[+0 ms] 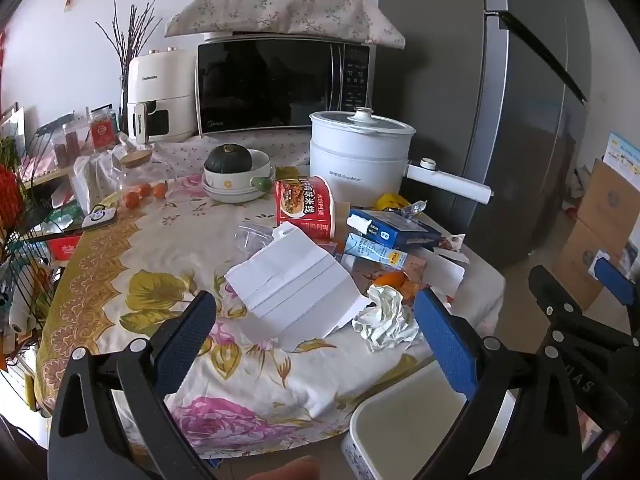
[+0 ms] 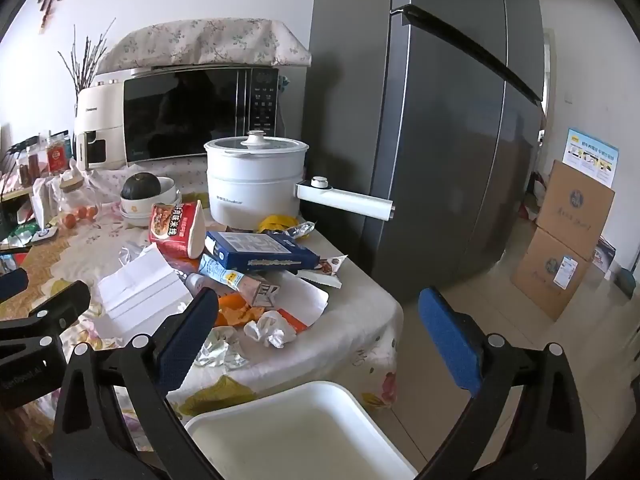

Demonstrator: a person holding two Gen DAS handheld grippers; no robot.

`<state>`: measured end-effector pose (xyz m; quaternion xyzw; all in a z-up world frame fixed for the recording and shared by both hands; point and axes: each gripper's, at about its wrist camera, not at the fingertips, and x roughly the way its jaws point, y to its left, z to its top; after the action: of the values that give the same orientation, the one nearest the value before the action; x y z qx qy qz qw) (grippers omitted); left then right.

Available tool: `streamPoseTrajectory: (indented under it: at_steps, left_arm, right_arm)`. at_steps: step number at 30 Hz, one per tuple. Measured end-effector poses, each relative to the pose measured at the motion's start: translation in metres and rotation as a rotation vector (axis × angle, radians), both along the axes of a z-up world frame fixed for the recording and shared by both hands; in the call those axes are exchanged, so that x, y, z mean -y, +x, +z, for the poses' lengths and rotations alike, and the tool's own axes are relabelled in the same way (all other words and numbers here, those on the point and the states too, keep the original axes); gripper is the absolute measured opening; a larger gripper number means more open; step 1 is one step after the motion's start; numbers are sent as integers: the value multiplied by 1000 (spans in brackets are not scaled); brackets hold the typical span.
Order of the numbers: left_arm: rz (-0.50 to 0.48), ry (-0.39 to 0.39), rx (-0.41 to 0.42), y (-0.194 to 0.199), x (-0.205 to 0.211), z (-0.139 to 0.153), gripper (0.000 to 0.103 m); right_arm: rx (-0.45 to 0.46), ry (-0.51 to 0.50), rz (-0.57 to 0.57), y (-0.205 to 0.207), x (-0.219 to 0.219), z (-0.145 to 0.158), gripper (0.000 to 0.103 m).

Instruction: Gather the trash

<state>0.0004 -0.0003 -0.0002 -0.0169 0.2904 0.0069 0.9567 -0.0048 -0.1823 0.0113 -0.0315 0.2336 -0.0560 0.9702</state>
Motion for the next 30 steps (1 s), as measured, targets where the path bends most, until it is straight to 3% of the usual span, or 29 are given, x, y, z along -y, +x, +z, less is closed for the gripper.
streamPoseTrajectory:
  at_steps: [30]
  left_arm:
    - [6,-11,-7,-1,-2,-5,96]
  right_arm:
    - [-6,-9,4,-3,-3,-3,96]
